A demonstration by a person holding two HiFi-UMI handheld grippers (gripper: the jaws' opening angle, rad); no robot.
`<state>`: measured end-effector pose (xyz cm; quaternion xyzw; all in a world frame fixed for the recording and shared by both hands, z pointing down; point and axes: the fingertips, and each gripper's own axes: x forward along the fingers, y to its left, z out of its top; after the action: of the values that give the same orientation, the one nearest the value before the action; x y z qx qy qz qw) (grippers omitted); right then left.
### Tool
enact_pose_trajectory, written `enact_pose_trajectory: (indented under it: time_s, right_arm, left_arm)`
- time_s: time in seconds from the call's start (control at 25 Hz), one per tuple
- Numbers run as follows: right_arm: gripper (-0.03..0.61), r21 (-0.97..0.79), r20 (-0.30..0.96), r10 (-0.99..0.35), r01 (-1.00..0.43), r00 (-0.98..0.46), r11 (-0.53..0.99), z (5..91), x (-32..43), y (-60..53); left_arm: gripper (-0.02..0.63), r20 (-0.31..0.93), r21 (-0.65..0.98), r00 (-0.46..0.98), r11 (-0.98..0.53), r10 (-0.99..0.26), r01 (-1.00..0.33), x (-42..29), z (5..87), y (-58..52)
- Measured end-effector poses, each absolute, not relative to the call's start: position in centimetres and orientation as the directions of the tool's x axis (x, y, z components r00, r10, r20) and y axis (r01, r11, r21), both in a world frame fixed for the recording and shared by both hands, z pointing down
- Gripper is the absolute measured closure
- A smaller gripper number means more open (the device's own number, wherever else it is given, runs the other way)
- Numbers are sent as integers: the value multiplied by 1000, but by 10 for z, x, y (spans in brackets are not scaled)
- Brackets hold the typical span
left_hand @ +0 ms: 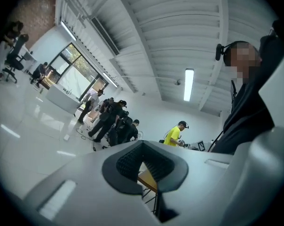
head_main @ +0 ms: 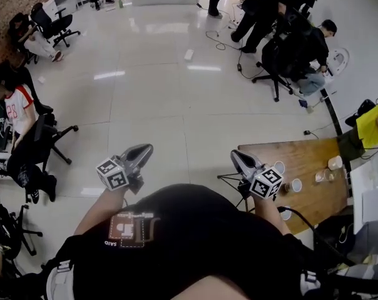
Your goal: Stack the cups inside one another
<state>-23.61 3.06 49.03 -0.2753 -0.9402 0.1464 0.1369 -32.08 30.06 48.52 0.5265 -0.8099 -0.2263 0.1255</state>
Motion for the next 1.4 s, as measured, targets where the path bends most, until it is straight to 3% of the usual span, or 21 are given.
enact_pose_trajectory:
  time_s: [0.24, 0.4, 0.56, 0.76, 1.0, 1.24, 1.4]
  right_arm:
    - [565, -349, 174, 623, 544, -762, 763, 494, -255, 20]
    - [565, -336, 180, 616, 541, -767, 771, 493, -247, 25]
    - [565, -337, 169, 516, 443, -840, 831, 487, -219, -9]
    - [565, -360, 130, 269, 208, -954, 910, 480, -154, -82]
    - [565, -362, 173, -98, -155, -980, 919, 490, -74, -158]
    - [565, -356, 206, -547, -582, -812, 731, 485, 19, -181]
    - [565, -338, 234, -727, -755, -646, 562, 496, 74, -164]
  left_arm:
    - [612, -25, 489, -492, 418, -870, -766, -319, 478, 293]
    - [612, -17, 460, -456, 398, -890, -794, -326, 475, 292]
    - [612, -23, 459, -343, 295, -939, -838, -334, 470, 243]
    - [612, -5, 440, -38, 32, -999, -897, -320, 467, 122]
    - [612, 9, 445, 285, -251, -959, -859, -314, 469, -6]
    - [612, -9, 491, 653, -572, -757, -657, -283, 488, -125]
    - [612, -12, 492, 793, -694, -609, -526, -248, 496, -166]
